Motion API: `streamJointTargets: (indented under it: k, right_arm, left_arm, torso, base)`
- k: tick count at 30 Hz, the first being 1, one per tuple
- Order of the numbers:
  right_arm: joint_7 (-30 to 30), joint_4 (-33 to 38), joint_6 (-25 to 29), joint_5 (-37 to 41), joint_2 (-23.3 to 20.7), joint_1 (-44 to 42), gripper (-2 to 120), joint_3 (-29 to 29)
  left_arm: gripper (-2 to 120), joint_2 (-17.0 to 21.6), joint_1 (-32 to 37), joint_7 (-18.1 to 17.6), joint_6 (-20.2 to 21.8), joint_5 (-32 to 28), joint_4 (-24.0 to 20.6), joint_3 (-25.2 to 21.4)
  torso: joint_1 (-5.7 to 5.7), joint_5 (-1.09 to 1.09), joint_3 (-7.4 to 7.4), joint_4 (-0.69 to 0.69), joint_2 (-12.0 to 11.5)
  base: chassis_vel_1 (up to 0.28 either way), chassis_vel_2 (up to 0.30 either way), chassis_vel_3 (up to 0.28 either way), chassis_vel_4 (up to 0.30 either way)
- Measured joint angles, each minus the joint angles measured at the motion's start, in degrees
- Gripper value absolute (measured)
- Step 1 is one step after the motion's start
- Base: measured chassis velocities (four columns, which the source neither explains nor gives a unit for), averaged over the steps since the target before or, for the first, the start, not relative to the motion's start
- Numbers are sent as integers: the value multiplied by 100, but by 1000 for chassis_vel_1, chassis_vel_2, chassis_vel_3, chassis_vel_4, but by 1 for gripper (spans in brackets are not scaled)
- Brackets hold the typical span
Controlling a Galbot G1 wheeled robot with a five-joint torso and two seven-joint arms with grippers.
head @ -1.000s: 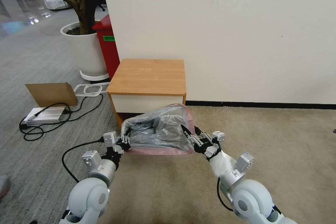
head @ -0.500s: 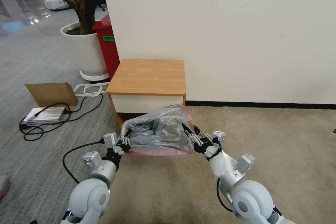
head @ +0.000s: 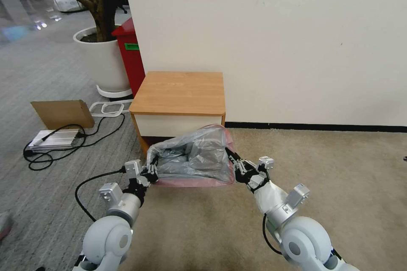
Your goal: Pick up the garbage bag from the table and place it over the trash can.
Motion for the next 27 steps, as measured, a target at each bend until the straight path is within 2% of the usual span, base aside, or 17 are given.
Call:
streamJointTargets:
  k: [15, 21, 24, 27]
  right_arm:
    - [57, -315, 113, -113, 58, 147, 0, 138]
    - [63, -357, 127, -158, 9, 124, 0, 219]
    - [46, -427, 191, -383, -1, 48, 0, 258]
    - [45, -441, 208, -458, 14, -20, 0, 256]
  left_arm:
    - [3, -27, 29, 5, 3, -15, -7, 44]
    - [3, -12, 7, -54, 72, -354, -70, 24]
    - [3, -19, -61, -241, 192, -847, -157, -6]
    - [3, -33, -93, -339, 245, -1046, -188, -24]
  torso:
    - [0, 1, 0, 0, 0]
    - [0, 1, 0, 0, 0]
    - [0, 1, 0, 0, 0]
    - [0, 1, 0, -1, 0]
  base:
    - [0, 0, 0, 0]
    - [0, 0, 0, 0]
    - [0, 0, 0, 0]
    - [0, 0, 0, 0]
